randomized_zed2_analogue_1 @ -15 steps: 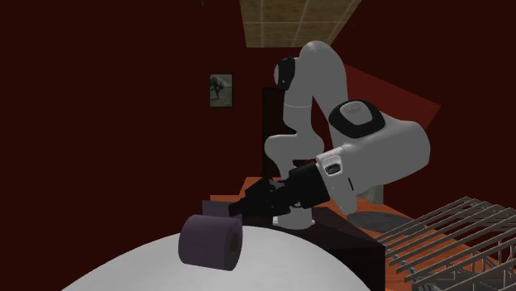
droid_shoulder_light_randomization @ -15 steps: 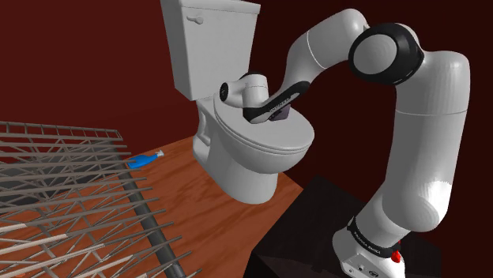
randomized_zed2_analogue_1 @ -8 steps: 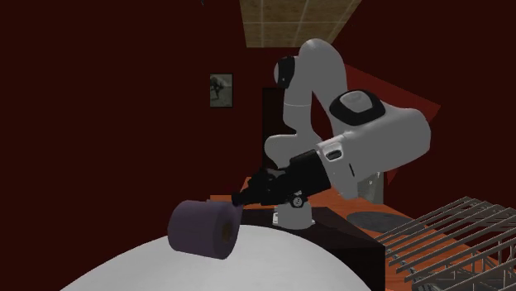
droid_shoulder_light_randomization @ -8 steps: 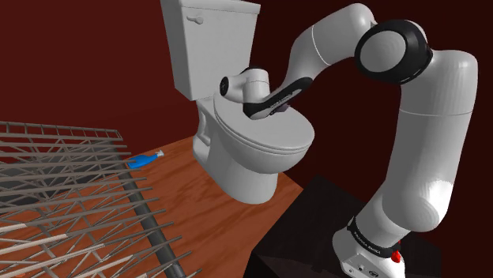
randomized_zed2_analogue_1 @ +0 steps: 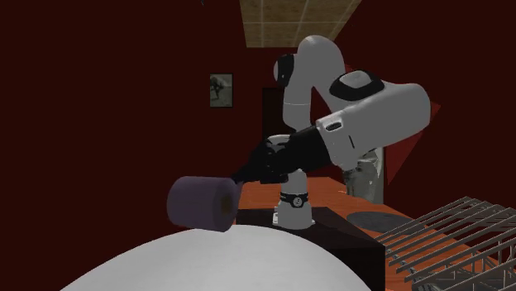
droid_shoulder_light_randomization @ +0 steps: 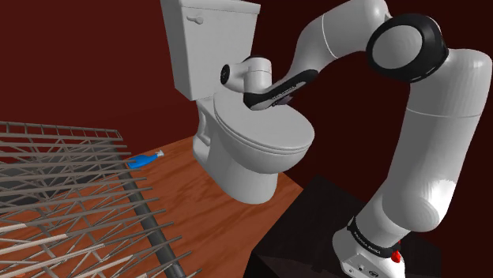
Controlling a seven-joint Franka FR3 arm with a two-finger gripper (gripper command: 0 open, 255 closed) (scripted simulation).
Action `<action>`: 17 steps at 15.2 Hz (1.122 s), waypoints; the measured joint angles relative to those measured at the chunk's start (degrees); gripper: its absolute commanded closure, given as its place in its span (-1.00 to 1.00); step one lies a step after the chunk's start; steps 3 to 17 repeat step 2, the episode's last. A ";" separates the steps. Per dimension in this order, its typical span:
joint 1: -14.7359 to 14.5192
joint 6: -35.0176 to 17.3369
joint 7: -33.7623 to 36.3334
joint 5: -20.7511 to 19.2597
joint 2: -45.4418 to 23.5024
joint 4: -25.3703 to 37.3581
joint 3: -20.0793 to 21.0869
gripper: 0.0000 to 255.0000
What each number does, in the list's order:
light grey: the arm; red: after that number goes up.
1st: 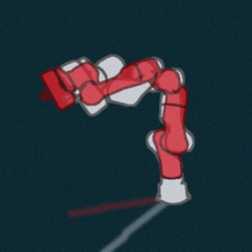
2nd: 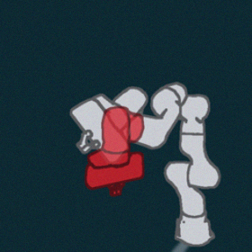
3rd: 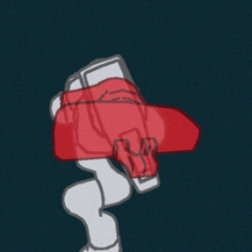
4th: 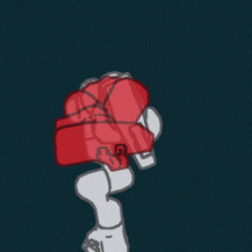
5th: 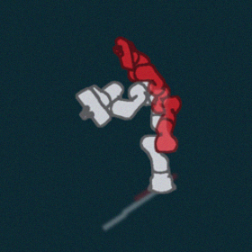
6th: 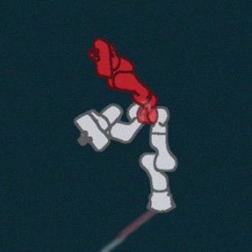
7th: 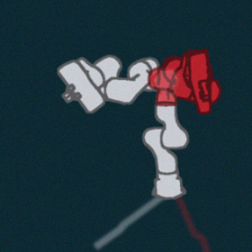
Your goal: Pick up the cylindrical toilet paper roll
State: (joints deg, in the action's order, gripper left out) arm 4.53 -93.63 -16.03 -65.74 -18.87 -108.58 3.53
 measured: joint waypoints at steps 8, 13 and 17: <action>-0.02 0.38 -0.77 0.12 0.87 0.00 0.04 1.00; -0.02 0.38 -0.77 0.12 0.87 0.00 0.04 1.00; -0.02 0.38 -0.77 0.12 0.87 0.00 0.04 1.00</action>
